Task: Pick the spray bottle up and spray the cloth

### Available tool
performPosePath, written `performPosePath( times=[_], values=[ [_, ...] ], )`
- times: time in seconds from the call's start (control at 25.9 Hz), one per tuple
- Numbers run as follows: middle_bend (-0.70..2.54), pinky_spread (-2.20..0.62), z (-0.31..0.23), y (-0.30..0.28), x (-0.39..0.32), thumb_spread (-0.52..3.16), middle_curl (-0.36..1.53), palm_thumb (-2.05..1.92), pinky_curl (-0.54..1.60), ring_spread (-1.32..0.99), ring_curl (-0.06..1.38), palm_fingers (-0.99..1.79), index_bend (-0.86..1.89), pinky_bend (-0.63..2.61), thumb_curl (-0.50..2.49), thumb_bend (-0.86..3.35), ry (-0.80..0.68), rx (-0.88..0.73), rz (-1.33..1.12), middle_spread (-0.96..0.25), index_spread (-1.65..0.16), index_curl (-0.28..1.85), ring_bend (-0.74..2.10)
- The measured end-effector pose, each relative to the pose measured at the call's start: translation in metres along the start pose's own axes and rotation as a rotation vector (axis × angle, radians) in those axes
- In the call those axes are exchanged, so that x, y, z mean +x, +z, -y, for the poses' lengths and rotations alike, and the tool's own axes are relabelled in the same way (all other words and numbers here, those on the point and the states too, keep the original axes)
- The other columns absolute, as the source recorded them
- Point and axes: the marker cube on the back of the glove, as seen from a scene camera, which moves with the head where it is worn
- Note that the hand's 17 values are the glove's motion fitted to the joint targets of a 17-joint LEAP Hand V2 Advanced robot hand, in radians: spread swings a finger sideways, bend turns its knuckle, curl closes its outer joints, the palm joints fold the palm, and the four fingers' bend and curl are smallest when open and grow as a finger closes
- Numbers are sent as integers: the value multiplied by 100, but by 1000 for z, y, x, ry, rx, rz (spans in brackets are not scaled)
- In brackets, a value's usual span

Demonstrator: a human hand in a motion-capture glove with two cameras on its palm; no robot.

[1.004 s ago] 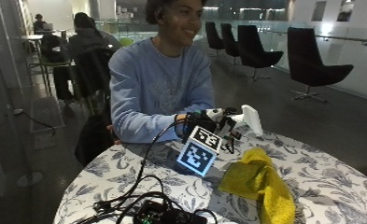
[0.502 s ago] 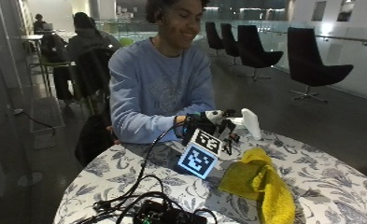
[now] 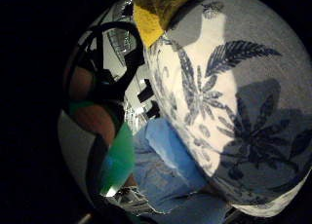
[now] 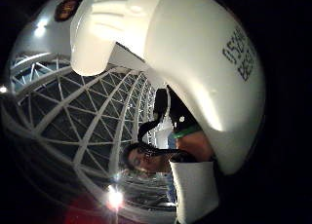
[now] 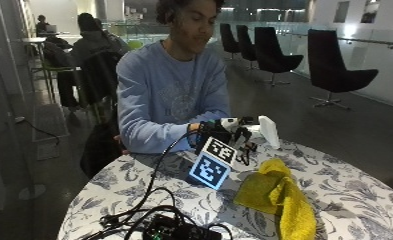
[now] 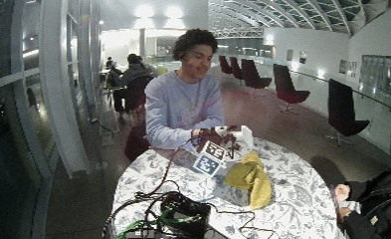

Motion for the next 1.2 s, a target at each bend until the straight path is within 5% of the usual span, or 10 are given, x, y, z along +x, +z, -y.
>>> performPosePath(
  times=[0.27,0.73,1.2],
  values=[
    [33,9,5,21,-16,112,47,66,39,2,41,100,8,44,46,-2,-354,163,-80,-3,-22,15,65],
    [31,10,55,143,-30,108,47,71,38,1,41,94,6,39,46,-2,-871,-14,-357,-3,-26,16,63],
    [33,16,112,198,8,95,47,71,34,-2,40,89,9,26,43,-4,-814,-105,-445,-4,-28,17,63]
  ],
)
